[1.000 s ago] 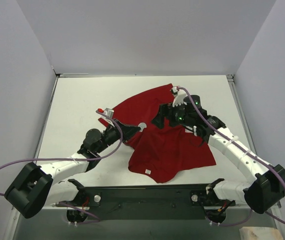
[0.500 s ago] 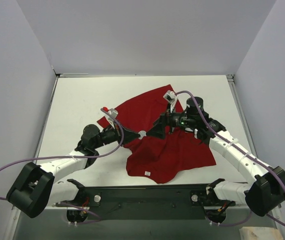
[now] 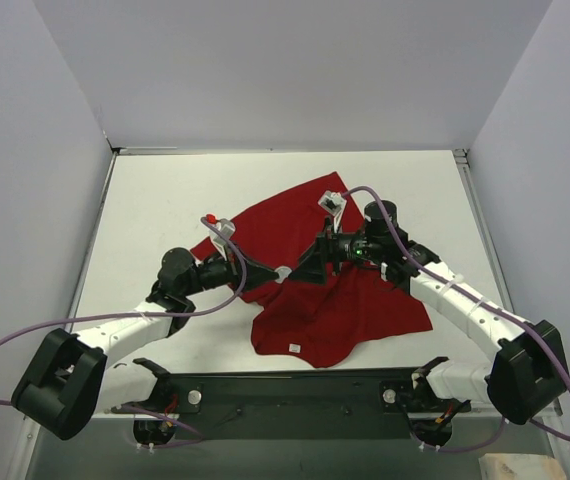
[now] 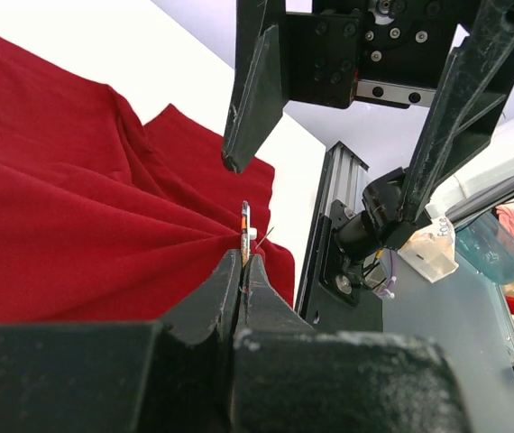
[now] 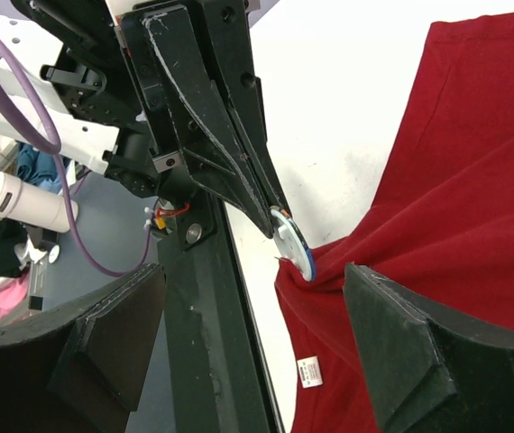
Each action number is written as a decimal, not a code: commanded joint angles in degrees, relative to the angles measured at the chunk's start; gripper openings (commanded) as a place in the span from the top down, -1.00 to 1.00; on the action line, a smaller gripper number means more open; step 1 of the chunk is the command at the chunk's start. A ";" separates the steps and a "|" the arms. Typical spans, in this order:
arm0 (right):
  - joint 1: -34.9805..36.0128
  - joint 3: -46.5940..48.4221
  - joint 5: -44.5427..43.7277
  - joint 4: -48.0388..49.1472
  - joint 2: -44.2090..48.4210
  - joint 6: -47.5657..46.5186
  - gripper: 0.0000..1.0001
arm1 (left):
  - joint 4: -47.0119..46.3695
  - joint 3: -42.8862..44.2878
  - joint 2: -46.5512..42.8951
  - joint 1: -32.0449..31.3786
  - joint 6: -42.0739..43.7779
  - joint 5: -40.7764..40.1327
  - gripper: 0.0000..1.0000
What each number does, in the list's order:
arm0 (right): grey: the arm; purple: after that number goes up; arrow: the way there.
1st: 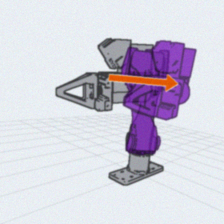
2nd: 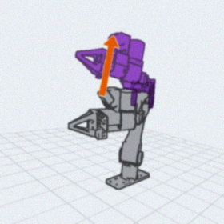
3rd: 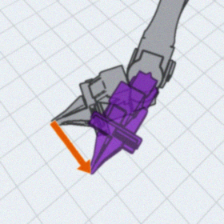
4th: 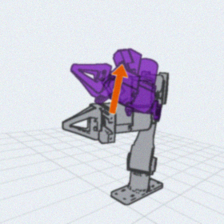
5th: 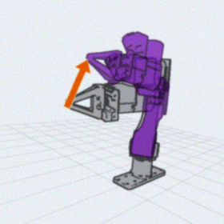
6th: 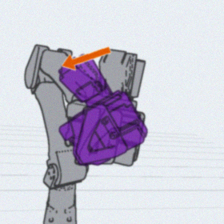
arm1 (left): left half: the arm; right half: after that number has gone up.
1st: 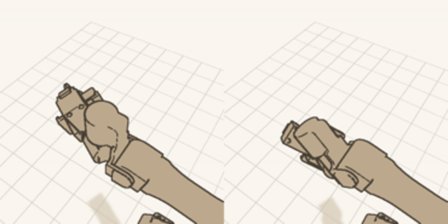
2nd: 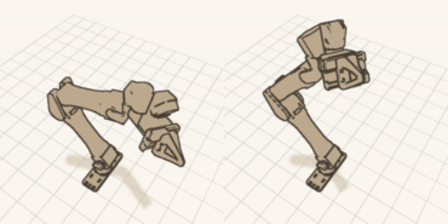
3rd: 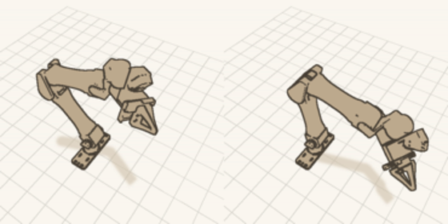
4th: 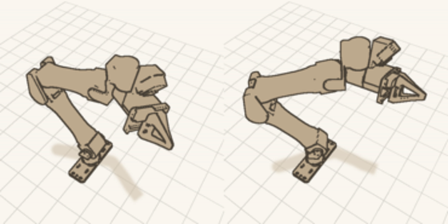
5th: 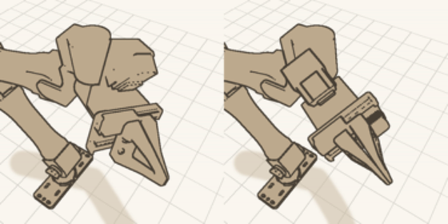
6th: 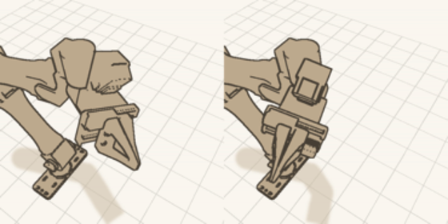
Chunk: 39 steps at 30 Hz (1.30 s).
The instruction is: Pin the brooch onto the clothing
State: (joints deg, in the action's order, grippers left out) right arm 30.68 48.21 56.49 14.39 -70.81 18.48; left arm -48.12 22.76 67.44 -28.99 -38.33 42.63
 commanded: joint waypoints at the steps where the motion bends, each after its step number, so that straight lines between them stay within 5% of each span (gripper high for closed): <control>1: -0.62 -0.57 4.41 6.97 0.93 0.33 -0.67 | -1.63 2.02 -1.44 0.78 1.50 3.33 1.00; 12: -1.41 -2.76 10.74 7.75 1.90 -0.29 -0.74 | -4.53 2.11 -1.17 1.48 0.36 6.76 1.00; 39: 0.70 -4.70 11.71 15.13 -2.41 5.77 -0.17 | -16.74 2.99 2.17 1.48 -8.08 9.66 1.00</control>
State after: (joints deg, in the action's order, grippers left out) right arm 30.50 43.55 66.85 23.49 -72.99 24.53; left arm -58.11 22.87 69.36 -27.90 -44.71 50.63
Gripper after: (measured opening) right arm 0.608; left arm 0.025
